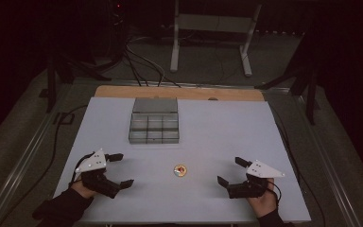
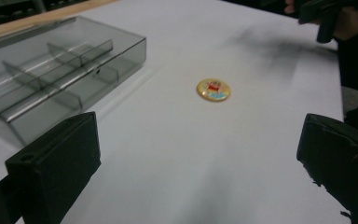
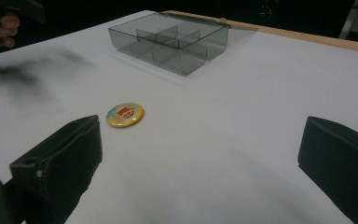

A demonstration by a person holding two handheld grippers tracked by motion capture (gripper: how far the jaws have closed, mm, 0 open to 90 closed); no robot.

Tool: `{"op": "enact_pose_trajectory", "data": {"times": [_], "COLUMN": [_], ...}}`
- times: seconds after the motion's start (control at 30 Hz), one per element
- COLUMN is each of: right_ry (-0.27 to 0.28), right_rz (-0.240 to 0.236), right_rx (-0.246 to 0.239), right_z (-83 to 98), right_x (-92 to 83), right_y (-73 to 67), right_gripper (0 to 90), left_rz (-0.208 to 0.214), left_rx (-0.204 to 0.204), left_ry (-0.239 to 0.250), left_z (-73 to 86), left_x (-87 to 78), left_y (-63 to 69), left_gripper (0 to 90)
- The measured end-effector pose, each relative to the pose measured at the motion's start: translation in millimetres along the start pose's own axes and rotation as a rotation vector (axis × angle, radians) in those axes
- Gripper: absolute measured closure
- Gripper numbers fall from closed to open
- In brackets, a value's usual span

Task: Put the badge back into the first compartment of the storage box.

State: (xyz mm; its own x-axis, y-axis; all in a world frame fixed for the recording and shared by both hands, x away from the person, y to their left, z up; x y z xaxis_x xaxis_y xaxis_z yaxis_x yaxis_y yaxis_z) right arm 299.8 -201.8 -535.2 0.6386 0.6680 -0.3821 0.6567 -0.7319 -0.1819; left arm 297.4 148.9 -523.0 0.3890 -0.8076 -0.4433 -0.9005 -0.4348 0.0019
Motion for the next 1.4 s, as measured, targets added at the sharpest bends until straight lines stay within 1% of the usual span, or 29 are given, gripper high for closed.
{"op": "enact_pose_trajectory", "data": {"times": [0.07,0.13,0.27,0.37,0.47,0.77,1.13,1.4], "right_ry": [0.008,0.007,0.012,0.014,0.015,0.017,0.021,0.020], "right_rz": [-0.004,-0.006,-0.005,-0.012,-0.012,-0.009,-0.013,-0.013], "right_rx": [-0.002,-0.004,-0.005,-0.002,-0.006,0.001,0.007,0.005], "right_z": [-1.2,-1.3,-1.9,-2.1,-2.3,-2.6,-3.1,-2.9], "right_x": [-0.5,-1.0,-1.4,-1.6,-1.7,-2.2,-3.0,-3.2], "right_y": [-0.7,-1.4,-1.0,-1.6,-2.2,-1.0,-1.0,-1.1], "right_gripper": [0.0,0.0,0.0,0.0,0.0,0.0,0.0,0.0], "left_rz": [-0.010,-0.003,-0.008,0.001,0.018,0.045,0.060,0.077], "left_rx": [0.008,0.006,0.006,0.003,0.006,0.016,0.029,0.040], "left_ry": [0.009,0.009,0.013,0.011,0.008,0.000,-0.004,-0.020], "left_z": [-4.1,-7.4,-13.2,-16.5,-20.0,-29.3,-39.1,-42.2], "left_x": [0.6,0.1,-1.7,-0.6,3.1,15.7,27.3,34.8], "left_y": [-2.2,-3.2,-6.0,-6.3,-4.9,-2.3,-0.3,2.5], "left_gripper": [0.2,0.2,0.2,0.2,0.2,0.2,0.2,0.2]}}
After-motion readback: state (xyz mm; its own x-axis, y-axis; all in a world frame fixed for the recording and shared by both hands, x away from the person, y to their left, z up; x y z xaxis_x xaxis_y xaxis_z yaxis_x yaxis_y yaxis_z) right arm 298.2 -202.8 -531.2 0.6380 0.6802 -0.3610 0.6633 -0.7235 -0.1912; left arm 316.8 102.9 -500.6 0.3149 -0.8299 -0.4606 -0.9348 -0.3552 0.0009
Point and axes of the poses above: each handheld gripper's, and its own axes: x roughly forward along the jaws, z roughly out of its underside, y roughly to its right, the point moved 9 cm from there along x, roughly forward along the jaws, and after that the axes turned 6 degrees about x, right-handed, at the moved point
